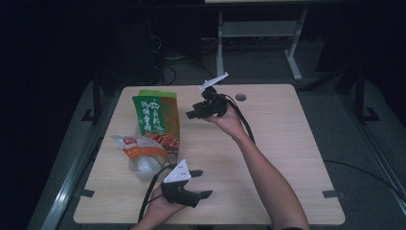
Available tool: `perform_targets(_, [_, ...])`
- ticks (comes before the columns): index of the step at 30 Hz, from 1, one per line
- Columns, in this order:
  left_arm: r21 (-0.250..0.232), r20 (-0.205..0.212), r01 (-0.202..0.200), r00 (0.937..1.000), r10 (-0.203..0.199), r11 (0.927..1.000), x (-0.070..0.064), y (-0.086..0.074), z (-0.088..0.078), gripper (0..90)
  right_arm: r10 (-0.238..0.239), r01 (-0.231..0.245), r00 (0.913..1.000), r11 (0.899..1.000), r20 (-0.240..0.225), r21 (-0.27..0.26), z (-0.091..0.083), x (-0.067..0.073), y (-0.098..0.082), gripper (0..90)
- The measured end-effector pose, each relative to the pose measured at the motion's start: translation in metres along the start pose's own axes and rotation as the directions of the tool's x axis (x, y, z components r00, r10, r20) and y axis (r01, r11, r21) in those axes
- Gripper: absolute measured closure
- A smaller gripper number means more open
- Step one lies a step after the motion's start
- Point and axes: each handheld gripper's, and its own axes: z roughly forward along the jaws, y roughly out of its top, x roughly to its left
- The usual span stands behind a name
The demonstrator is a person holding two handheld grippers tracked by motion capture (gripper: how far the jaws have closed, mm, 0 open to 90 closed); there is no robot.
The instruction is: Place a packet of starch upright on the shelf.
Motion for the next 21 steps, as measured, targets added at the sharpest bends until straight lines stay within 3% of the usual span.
perform_targets(21, [0.006, 0.009, 0.001, 1.0, -0.001, 1.0, 0.003, -0.001, 0.003, 24.8, 0.016, -0.017, 0.9982, 1.0, 0.058, 0.02, -0.033, -0.008, -0.013, 38.4])
